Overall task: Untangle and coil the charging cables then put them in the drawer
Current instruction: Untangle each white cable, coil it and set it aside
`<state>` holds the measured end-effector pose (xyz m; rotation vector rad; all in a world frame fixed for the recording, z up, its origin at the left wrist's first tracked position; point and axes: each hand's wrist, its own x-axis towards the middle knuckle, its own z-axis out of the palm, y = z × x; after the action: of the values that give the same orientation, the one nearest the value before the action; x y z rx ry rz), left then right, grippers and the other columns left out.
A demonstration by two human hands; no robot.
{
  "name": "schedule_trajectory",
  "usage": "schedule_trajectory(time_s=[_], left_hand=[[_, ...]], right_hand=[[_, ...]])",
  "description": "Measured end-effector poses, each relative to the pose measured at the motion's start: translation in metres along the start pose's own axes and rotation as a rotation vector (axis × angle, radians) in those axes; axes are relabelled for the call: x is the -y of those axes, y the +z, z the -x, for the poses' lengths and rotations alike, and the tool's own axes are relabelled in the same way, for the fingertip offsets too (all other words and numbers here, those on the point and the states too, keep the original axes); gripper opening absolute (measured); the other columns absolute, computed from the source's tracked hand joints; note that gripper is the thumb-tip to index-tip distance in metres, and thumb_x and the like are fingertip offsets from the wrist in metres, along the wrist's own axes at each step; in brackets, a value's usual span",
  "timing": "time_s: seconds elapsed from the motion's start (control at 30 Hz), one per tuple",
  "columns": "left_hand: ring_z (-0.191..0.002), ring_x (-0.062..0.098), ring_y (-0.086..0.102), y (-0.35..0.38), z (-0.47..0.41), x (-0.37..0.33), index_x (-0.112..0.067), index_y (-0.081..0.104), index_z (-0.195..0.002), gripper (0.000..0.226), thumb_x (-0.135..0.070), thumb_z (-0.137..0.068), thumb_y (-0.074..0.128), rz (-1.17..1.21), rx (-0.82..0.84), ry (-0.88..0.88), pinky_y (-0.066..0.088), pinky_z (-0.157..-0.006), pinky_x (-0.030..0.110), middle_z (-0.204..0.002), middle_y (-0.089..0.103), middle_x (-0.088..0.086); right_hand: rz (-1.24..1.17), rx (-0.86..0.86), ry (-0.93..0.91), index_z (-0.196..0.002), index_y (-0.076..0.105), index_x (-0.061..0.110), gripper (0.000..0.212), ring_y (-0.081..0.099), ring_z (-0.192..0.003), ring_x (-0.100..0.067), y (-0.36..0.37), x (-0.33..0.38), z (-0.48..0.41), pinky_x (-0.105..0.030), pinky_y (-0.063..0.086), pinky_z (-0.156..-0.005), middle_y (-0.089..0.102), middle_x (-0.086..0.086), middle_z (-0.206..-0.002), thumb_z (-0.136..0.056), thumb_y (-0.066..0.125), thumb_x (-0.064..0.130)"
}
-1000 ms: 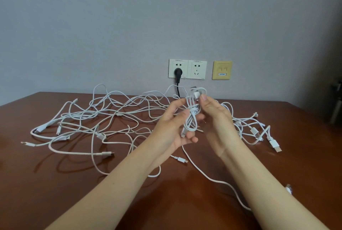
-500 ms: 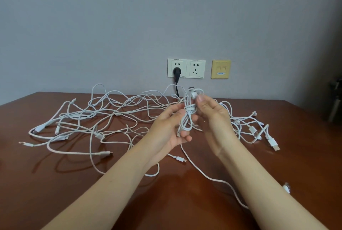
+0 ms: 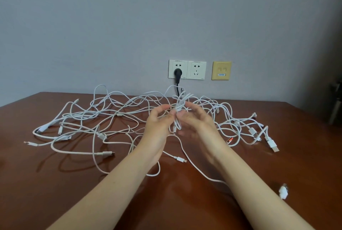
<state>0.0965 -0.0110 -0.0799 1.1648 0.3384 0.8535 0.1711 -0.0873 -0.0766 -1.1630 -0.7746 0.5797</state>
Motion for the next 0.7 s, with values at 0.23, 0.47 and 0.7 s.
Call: schedule_trajectory(time_s=[0.23, 0.47, 0.7], left_hand=[[-0.08, 0.003, 0.06, -0.005, 0.002, 0.001, -0.027, 0.046, -0.094, 0.028, 0.001, -0.094, 0.047, -0.269, 0.001, 0.177, 0.047, -0.071, 0.014, -0.089, 0.064, -0.007], [-0.083, 0.011, 0.058, -0.007, 0.002, -0.003, -0.026, 0.048, -0.094, 0.028, 0.002, -0.091, 0.047, -0.316, -0.019, 0.119, 0.043, -0.074, 0.019, -0.087, 0.063, -0.004], [-0.073, 0.009, 0.056, -0.014, -0.007, -0.033, -0.018, 0.042, -0.109, 0.016, -0.017, -0.094, 0.049, -0.379, -0.062, -0.044, 0.043, -0.065, 0.024, -0.091, 0.058, 0.001]], right_hand=[[-0.006, -0.047, 0.03, -0.102, 0.053, 0.01, 0.018, 0.057, -0.062, -0.01, 0.004, -0.002, 0.004, -0.03, 0.058, -0.061, 0.058, -0.003, -0.076, -0.087, 0.059, 0.001], [0.058, -0.184, -0.063, -0.082, 0.065, 0.005, 0.006, 0.057, -0.055, -0.006, 0.003, 0.001, 0.005, -0.018, 0.051, -0.053, 0.061, -0.007, -0.07, -0.084, 0.063, 0.0], [0.127, -0.239, -0.071, -0.077, 0.068, 0.011, 0.012, 0.061, -0.061, -0.012, 0.023, -0.005, 0.001, -0.02, 0.05, -0.054, 0.065, -0.002, -0.066, -0.082, 0.067, 0.0]])
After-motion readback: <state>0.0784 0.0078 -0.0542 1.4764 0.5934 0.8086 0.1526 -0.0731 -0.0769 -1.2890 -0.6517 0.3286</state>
